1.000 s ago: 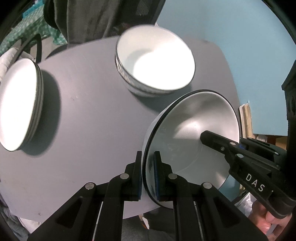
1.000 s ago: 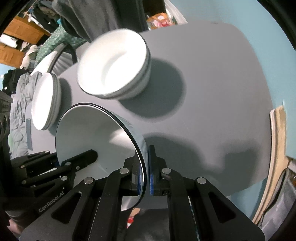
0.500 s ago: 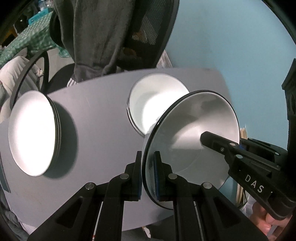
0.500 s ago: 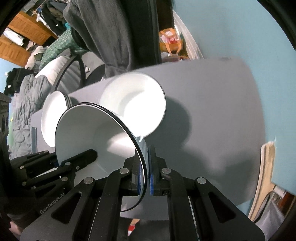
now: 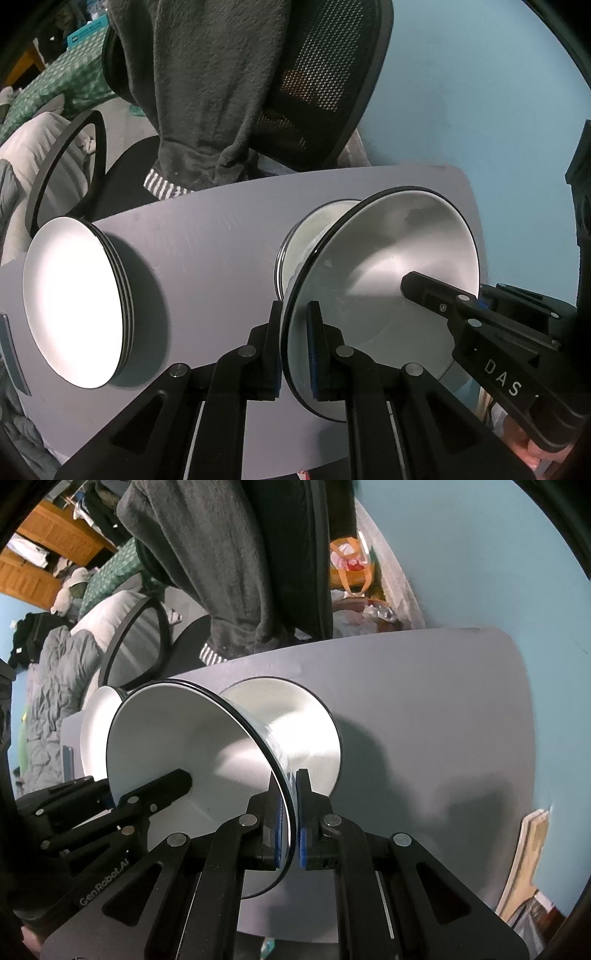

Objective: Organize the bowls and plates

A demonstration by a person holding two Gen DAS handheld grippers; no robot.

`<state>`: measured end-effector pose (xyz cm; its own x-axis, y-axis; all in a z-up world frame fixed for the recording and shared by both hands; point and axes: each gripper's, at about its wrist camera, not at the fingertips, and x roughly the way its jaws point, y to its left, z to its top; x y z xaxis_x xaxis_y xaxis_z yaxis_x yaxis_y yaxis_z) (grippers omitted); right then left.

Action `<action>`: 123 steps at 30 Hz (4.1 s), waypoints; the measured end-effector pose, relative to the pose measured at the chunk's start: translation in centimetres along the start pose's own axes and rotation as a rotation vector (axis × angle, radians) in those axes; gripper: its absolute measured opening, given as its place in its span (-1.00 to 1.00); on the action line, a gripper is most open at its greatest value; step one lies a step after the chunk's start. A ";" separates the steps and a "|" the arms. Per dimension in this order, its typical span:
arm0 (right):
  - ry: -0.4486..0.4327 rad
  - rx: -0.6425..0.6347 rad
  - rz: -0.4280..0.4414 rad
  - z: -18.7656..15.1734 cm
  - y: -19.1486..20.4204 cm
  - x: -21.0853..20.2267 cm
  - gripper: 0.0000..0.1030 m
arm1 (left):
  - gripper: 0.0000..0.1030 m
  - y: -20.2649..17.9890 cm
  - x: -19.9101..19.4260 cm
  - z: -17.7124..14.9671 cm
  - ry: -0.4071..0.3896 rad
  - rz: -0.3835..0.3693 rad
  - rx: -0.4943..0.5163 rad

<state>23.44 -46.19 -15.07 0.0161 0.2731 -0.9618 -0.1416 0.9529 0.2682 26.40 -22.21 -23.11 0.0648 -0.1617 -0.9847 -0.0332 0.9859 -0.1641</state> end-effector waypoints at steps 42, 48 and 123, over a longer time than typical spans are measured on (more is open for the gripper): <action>0.155 0.017 0.002 2.7 -0.9 1.9 -0.48 | -0.68 0.4 1.2 0.7 0.062 0.067 0.040; 0.153 0.002 -0.015 2.6 -0.5 1.7 -0.48 | -0.63 0.6 1.0 0.3 0.063 0.058 0.037; 0.252 -0.258 0.104 -0.9 4.8 8.6 -0.53 | -0.51 9.6 1.9 -9.7 0.125 -0.101 -0.163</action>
<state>22.04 -39.33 -22.13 -0.2509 0.2951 -0.9219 -0.3745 0.8486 0.3735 16.51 -13.46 -27.10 -0.0474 -0.2735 -0.9607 -0.1945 0.9459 -0.2597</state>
